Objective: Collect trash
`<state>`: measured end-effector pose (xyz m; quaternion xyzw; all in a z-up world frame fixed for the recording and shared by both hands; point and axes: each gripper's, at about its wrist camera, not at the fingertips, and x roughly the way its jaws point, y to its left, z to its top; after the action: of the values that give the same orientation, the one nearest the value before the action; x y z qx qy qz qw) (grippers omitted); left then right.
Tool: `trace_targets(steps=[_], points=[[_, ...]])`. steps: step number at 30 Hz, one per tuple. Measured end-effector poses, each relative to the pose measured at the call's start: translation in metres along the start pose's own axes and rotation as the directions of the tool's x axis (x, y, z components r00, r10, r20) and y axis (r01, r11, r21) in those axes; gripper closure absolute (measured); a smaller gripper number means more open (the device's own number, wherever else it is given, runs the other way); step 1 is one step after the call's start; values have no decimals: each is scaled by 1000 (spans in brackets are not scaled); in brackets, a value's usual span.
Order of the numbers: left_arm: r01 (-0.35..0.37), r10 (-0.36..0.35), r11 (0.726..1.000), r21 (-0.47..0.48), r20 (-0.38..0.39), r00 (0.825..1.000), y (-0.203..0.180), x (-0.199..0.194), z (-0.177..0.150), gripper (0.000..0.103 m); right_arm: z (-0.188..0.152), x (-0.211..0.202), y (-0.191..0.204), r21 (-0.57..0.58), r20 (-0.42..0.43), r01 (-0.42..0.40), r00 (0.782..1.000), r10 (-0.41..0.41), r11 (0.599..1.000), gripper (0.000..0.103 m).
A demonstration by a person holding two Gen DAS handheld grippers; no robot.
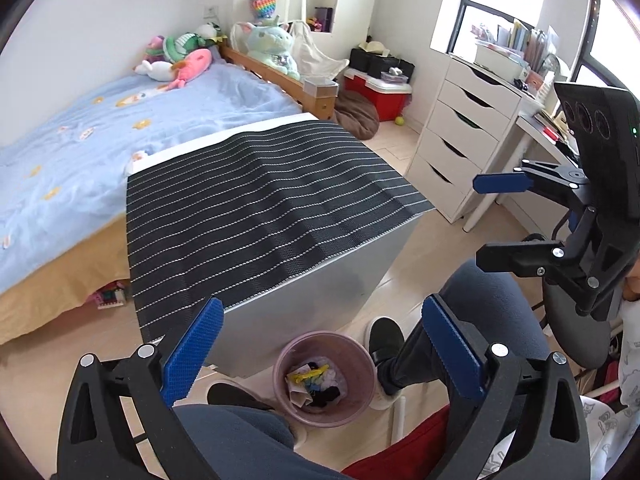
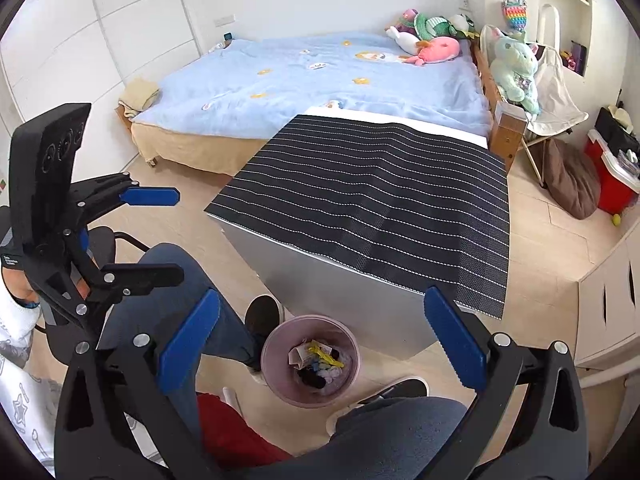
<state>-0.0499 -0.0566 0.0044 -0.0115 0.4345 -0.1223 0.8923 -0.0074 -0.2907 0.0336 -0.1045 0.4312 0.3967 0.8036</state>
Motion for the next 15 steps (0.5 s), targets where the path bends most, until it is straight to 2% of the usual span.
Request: trace_targets(steps=[5,15], points=[[-36,37,999,-32,30,999,11,-2,8,7,9,3,-7,36,10,50,999,-51,998,3],[-118,121,992,-37,72,990,31,3,43,7,53,7,-15,28,67,67,995,-69,997,3]])
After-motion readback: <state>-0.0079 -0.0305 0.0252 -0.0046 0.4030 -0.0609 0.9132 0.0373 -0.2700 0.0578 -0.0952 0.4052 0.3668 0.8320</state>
